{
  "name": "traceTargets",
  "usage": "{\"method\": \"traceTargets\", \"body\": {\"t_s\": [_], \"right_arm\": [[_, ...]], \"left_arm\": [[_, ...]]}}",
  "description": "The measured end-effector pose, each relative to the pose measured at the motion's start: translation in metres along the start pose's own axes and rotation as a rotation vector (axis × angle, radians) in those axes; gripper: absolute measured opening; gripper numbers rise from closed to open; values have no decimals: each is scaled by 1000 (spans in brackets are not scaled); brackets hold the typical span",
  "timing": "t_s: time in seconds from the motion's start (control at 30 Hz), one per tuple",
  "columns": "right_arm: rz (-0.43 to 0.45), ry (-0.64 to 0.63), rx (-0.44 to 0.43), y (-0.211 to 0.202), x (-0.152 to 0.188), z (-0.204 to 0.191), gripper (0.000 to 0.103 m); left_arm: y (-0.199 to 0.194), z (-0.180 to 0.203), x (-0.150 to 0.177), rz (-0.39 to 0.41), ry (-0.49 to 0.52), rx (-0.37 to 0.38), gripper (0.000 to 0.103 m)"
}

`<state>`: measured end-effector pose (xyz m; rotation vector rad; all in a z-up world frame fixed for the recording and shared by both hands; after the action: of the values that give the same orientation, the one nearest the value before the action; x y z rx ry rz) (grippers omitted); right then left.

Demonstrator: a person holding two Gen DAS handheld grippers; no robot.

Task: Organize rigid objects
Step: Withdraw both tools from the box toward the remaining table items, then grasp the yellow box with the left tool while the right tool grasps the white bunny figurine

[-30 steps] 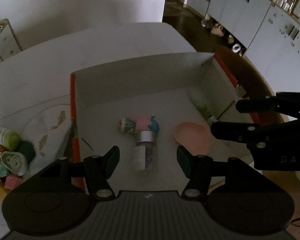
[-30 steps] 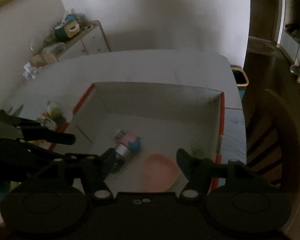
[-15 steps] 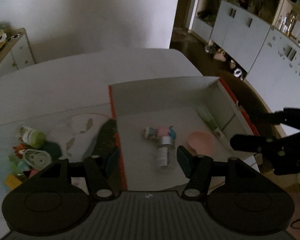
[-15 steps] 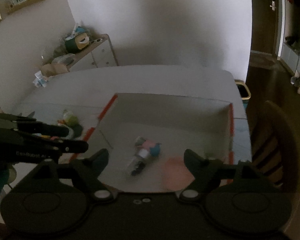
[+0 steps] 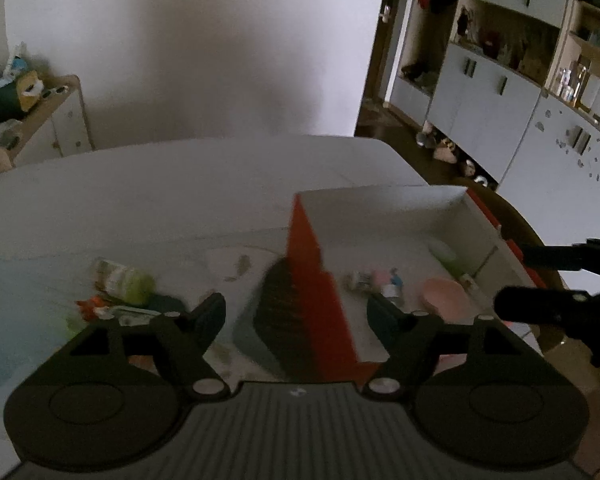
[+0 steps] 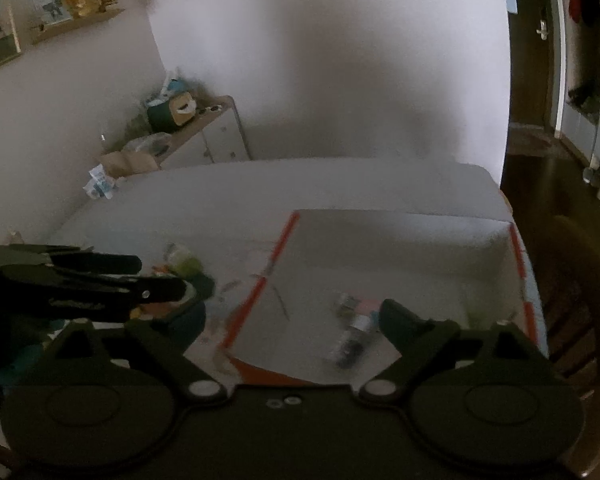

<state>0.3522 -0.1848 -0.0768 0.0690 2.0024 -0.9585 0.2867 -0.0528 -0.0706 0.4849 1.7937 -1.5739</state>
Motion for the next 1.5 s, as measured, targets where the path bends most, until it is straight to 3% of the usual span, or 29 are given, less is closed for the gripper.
{"method": "traceTargets", "body": {"t_s": [0.33, 0.77, 1.17, 1.5], "right_arm": [[19, 21, -13, 32, 8, -62, 103], [-101, -45, -56, 111, 39, -140, 102], [-284, -144, -67, 190, 78, -173, 98], [-383, -313, -133, 231, 98, -201, 89]], "left_arm": [[5, -79, 15, 25, 11, -18, 81], [47, -188, 56, -46, 5, -64, 82], [91, -215, 96, -134, 27, -52, 82], [98, -209, 105, -133, 79, 71, 82]]}}
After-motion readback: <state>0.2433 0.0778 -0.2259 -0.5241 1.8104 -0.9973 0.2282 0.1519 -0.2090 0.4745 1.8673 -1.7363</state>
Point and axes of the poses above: each gripper's, at about its wrist camera, not at the fingertips, and y roughly the way its jaws point, z to its right, x to its underside, the point moved 9 cm from there along y, roughly the way its jaws point, and after that the axes turned 9 degrees about -x, right-handed, at the moved point
